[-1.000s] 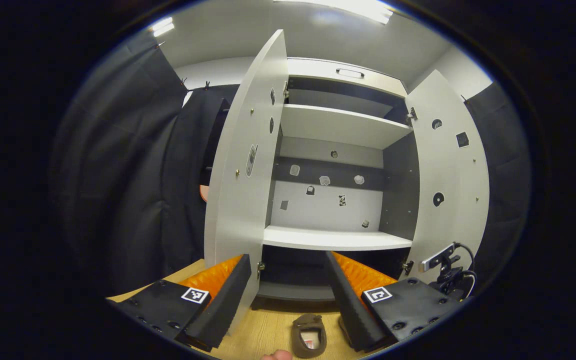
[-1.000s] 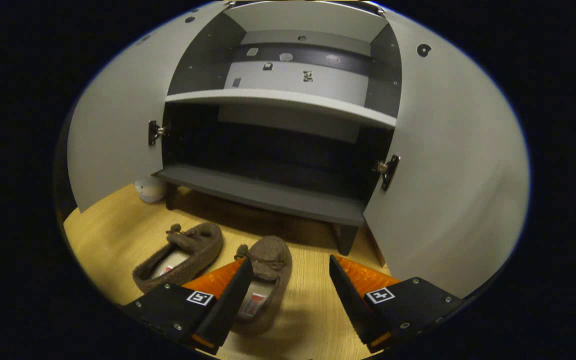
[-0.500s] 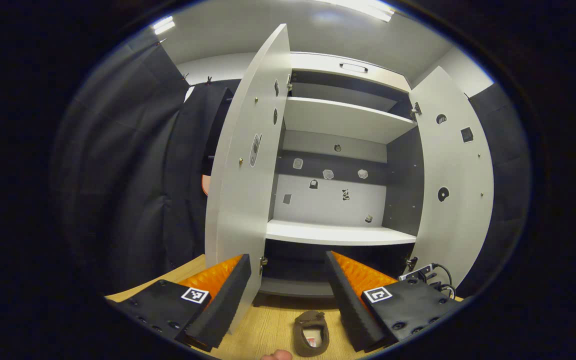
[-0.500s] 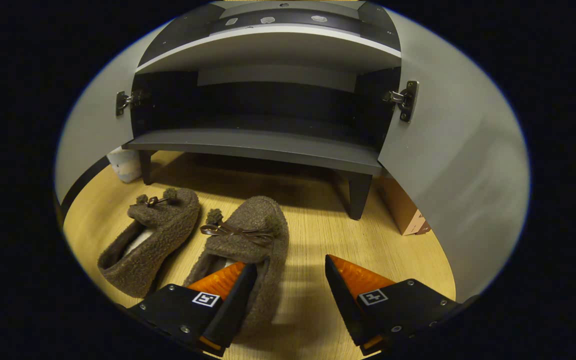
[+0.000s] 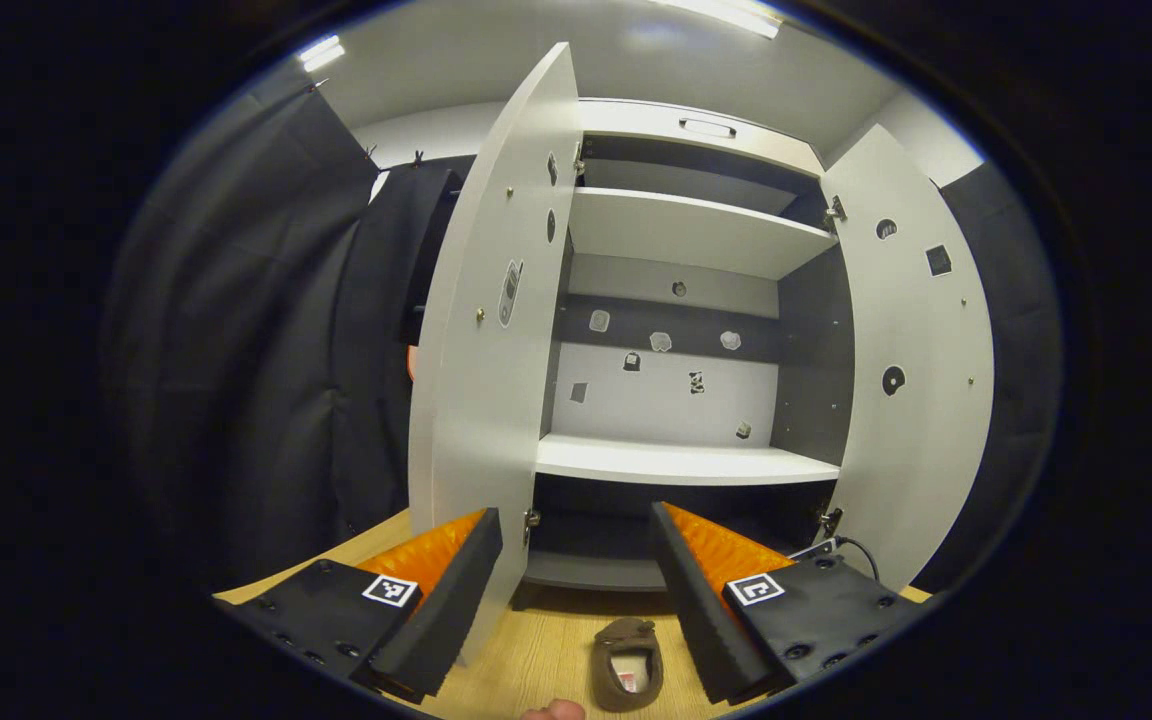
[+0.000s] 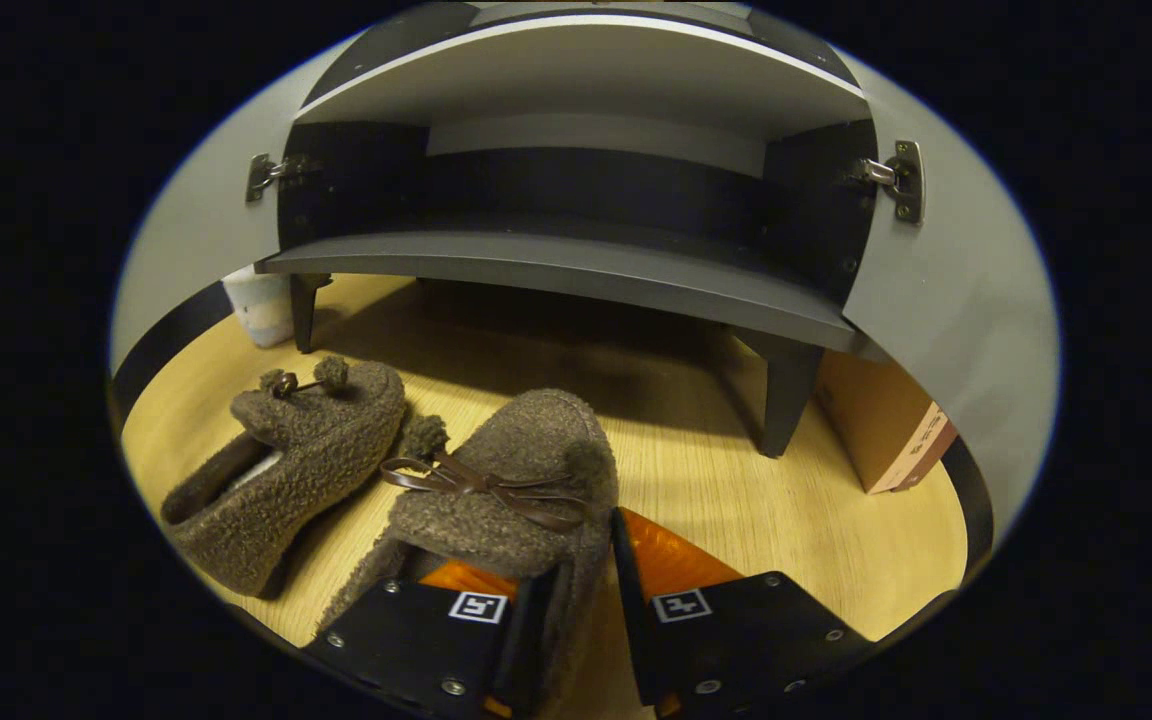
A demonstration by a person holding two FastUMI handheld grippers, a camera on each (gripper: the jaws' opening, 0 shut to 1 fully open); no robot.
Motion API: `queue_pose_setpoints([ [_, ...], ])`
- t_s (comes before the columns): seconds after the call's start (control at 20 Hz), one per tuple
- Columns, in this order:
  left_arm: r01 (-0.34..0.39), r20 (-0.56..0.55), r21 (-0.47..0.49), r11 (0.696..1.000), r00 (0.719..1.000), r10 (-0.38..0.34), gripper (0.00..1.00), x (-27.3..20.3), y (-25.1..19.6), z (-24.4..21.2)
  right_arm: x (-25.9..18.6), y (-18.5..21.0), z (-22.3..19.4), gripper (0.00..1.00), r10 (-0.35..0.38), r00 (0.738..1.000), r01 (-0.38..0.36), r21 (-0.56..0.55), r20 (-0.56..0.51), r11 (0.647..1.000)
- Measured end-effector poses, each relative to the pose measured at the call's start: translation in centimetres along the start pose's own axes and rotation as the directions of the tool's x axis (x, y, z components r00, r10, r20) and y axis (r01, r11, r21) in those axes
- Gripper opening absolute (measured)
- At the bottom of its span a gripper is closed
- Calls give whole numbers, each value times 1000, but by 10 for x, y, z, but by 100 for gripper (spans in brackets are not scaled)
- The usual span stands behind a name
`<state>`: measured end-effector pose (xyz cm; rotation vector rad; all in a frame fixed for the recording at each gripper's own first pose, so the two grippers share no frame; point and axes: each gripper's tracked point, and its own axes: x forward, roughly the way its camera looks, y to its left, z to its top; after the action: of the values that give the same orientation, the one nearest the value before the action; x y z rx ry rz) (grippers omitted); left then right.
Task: Grab one shoe with the right hand and put it into the shoe cabinet, grab the other shoe with the left hand and put it into the shoe cabinet; then close the right door with the right hand and the left door with the left hand.
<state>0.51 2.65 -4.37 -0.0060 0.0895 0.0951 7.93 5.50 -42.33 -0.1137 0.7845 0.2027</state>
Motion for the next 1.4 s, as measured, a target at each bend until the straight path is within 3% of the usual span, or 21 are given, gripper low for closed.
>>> queue_pose_setpoints([
  [0.15, 5, 3, 8, 1000, 1000, -5, 96, -2, -3, 2, 0, -5, 2, 25, -38, 999, 38, -12, 13, 999],
  [0.2, 8, 8, 10, 1000, 1000, -8, 96, -2, -4, 3, 2, -4, 3, 11, -36, 999, 36, -3, 14, 999],
  [0.3, 9, 14, 10, 1000, 1000, -9, 96, -2, -5, 5, -1, -2, 5, 4, -20, 1000, 19, 23, 14, 1000],
  [0.45, 18, 16, 5, 1000, 1000, -18, 94, -2, -7, 3, -18, -6, 12, 3, -14, 999, 13, 21, 40, 1000],
  [0.65, 37, 18, 1, 999, 999, -37, 96, -1, -13, 1, -66, -25, 35, 3, -117, 988, 115, 33, 99, 993],
  [0.8, 62, 18, -7, 998, 998, -62, 99, 1, -21, -1, -115, -21, 62, 2, -135, 979, 125, 76, 155, 989],
  [0.9, 80, 17, -11, 997, 997, -80, 94, 1, -26, -3, -151, -23, 83, 3, -157, 969, 140, 102, 189, 985],
  [1.15, 114, 18, -20, 993, 993, -114, 94, -2, -35, -6, -224, -28, 194, 3, -171, 922, 120, 162, 348, 979],
  [1.4, 122, 15, -19, 992, 992, -122, 96, -8, -32, -9, -231, -38, 319, 2, -185, 866, 106, 191, 465, 976],
])
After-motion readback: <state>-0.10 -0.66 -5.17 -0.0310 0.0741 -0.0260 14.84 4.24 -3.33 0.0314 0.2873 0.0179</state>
